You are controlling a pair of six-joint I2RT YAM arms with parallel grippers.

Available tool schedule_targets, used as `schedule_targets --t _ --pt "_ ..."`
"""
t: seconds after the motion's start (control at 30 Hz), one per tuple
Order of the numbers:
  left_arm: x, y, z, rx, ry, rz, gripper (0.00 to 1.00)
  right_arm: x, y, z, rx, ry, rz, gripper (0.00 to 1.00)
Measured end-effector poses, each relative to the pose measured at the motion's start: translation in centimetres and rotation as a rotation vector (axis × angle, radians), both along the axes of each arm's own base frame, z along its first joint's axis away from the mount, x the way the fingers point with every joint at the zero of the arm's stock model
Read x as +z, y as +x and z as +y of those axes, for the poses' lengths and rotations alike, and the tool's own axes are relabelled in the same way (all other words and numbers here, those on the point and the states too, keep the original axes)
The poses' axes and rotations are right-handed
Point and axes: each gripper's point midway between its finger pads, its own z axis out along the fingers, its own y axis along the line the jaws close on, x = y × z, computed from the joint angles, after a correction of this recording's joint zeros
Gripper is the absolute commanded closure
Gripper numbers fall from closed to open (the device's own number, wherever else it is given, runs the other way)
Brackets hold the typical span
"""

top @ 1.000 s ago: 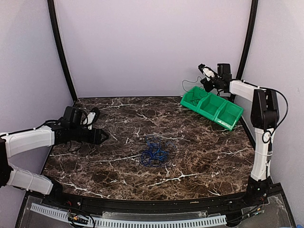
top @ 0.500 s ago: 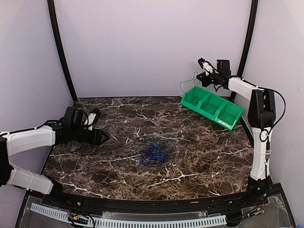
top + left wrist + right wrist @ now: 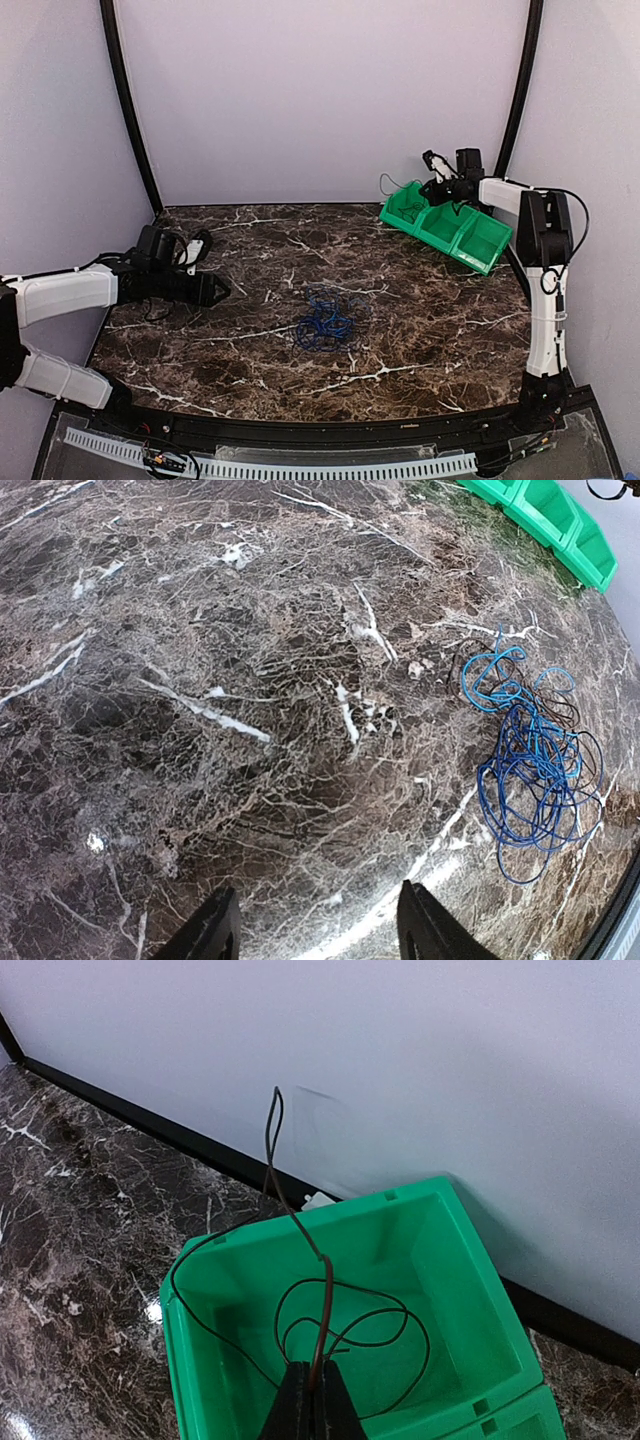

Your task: Untangle the cables

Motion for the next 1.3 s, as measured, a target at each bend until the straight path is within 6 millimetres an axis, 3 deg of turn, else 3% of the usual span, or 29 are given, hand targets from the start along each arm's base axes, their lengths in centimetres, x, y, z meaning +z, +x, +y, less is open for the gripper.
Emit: schedule_targets --t 0.13,0.3,0.4,0.53,0.67,0.83,0.9,1.17,1.3 --pt "0.0 0.0 0.0 0.000 0.000 0.001 0.44 -0.6 0.0 -0.6 -0.040 -0.013 0.029 0.64" --pt "0.0 0.0 0.0 -0.001 -0.001 0.001 0.44 -1.9 -1.0 -0.9 -0.037 -0.058 0.088 0.45" --pt "0.0 0.0 0.0 -0.002 -0.002 0.001 0.43 -2.2 -1.8 -0.9 -0.025 -0.105 0.107 0.40" --pt "-0.1 -0.1 -0.1 -0.006 -0.005 0.006 0.43 -0.8 -2.1 -0.9 -0.014 -0.189 0.061 0.42" --pt "-0.4 -0.1 -0.2 -0.009 -0.008 0.020 0.44 1.0 -1.5 0.5 0.008 -0.250 -0.001 0.46" --pt "-0.6 -0.2 -0.3 -0.010 -0.010 0.030 0.43 3.1 1.4 2.7 0.018 -0.251 -0.096 0.52" --pt "-0.8 -0.2 -0.3 -0.009 -0.008 0.035 0.44 2.9 2.3 3.3 0.020 -0.244 -0.118 0.53" --pt "-2.0 -0.2 -0.2 -0.007 0.007 0.070 0.43 -1.7 3.6 4.3 0.003 -0.219 -0.087 0.60" --pt "-3.3 -0.4 -0.2 -0.006 0.023 0.110 0.43 -2.2 4.7 4.4 -0.020 -0.191 -0.110 0.65"
